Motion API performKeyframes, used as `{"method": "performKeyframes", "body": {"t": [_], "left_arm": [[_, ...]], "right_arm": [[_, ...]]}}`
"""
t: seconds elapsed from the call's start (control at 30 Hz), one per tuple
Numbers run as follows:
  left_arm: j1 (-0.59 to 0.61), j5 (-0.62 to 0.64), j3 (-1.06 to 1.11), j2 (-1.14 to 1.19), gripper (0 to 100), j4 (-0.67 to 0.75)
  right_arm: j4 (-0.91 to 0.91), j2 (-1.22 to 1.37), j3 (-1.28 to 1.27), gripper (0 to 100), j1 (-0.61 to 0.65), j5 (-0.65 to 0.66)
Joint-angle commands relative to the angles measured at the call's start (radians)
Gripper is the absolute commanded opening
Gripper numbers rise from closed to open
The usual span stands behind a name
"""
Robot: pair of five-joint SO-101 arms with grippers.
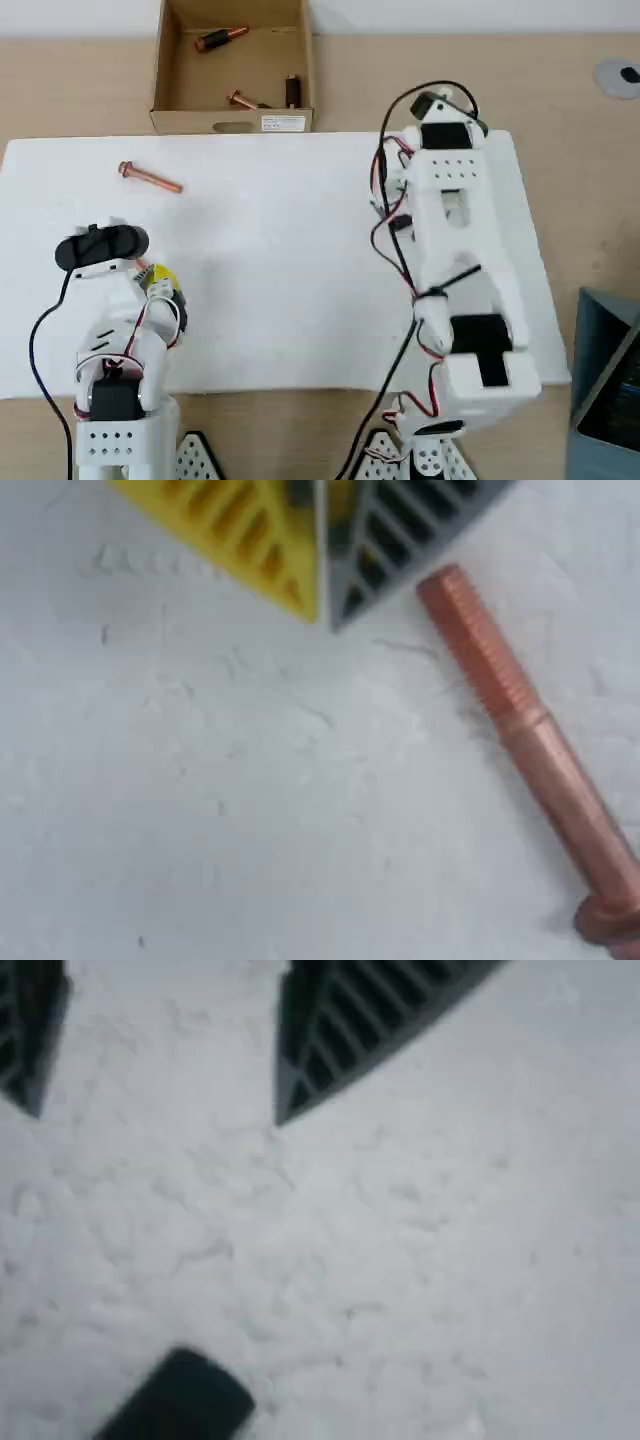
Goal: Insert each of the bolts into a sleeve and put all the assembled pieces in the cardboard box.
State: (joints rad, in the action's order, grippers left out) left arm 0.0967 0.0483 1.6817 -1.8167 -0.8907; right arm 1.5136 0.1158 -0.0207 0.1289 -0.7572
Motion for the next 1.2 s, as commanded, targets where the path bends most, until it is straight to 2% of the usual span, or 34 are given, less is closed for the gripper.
{"method": "performKeyframes", "body": {"t": [0.0, 0.43, 1.0, 1.07, 1.17], "left_arm": [[0.008, 0.000, 0.011, -0.005, 0, -0.002], [0.008, 0.000, 0.011, -0.005, 0, -0.002], [0.008, 0.000, 0.011, -0.005, 0, -0.002], [0.008, 0.000, 0.011, -0.005, 0, -0.002], [0.008, 0.000, 0.011, -0.005, 0, -0.002]], "right_arm": [[-0.015, 0.065, 0.124, 17.5, -0.008, -0.012], [-0.011, 0.349, 0.371, 17.5, -0.073, -0.012], [-0.011, 0.486, 0.403, 17.2, -0.079, -0.012], [-0.009, 0.499, 0.403, 14.2, -0.077, -0.012], [-0.011, 0.515, 0.403, 4.6, -0.079, -0.012]]}}
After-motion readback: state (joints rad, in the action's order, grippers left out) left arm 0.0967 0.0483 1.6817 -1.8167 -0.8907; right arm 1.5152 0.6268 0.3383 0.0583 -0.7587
